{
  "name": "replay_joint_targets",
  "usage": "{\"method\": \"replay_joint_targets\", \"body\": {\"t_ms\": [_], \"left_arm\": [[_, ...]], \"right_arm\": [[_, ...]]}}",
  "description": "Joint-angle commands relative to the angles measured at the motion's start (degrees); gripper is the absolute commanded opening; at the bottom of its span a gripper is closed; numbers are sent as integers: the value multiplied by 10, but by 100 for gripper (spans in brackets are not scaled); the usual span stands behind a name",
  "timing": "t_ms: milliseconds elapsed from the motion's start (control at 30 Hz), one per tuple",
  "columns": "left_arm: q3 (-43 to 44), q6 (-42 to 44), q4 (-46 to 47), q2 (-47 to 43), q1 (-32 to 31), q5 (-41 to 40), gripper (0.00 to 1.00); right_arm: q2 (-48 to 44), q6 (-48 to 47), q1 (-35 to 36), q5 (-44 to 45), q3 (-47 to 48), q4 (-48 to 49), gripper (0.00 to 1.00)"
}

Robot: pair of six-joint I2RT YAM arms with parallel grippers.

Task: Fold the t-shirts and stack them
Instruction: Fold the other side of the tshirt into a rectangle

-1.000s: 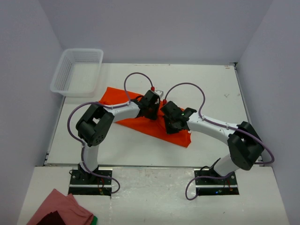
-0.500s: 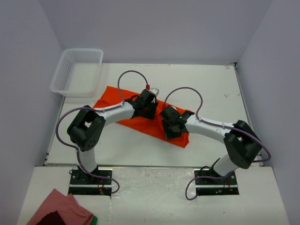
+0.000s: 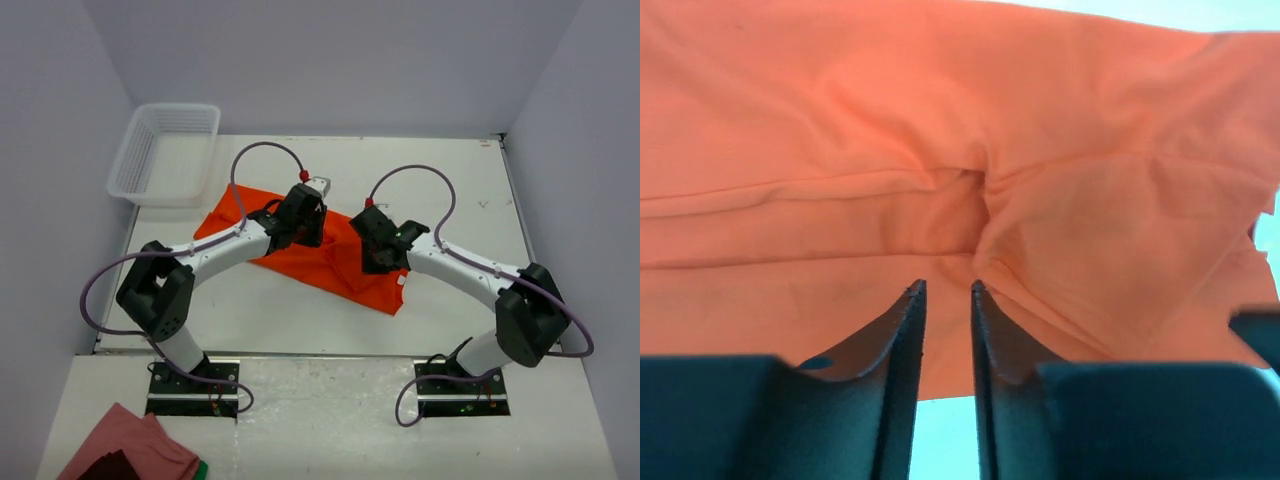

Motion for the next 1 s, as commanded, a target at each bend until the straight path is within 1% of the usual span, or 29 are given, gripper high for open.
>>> {"method": "replay_joint_targets", "body": {"t_ms": [0, 33, 67, 100, 167, 200, 233, 433, 533, 633, 733, 967], "left_arm": [[-9, -1, 55, 5, 3, 55, 24], [-9, -1, 65, 10, 2, 69, 20], [-6, -5, 73, 17, 3, 100, 16], [3, -6, 78, 24, 3, 110, 12], [14, -10, 83, 51, 2, 132, 8], [21, -11, 86, 58, 2, 137, 4], [24, -13, 92, 71, 1, 147, 2], [31, -17, 110, 104, 0, 165, 2], [29, -14, 107, 121, -1, 157, 1], [21, -13, 88, 130, 0, 124, 1], [-4, -14, 79, 122, 1, 89, 0], [-94, -27, 88, 74, 1, 83, 0]], "right_arm": [[36, 35, -31, 42, 32, -21, 0], [46, 40, -46, 46, 42, -22, 0], [55, 41, -54, 47, 49, -24, 0], [74, 41, -61, 47, 53, -24, 0], [91, 39, -81, 45, 68, -23, 0], [106, 38, -85, 43, 72, -24, 0], [111, 39, -96, 43, 78, -24, 0], [151, 51, -128, 41, 87, -24, 0], [174, 58, -135, 45, 87, -24, 0], [189, 64, -143, 39, 88, -23, 0], [200, 72, -148, 31, 86, -20, 0], [197, 77, -162, -6, 89, -12, 0]]}}
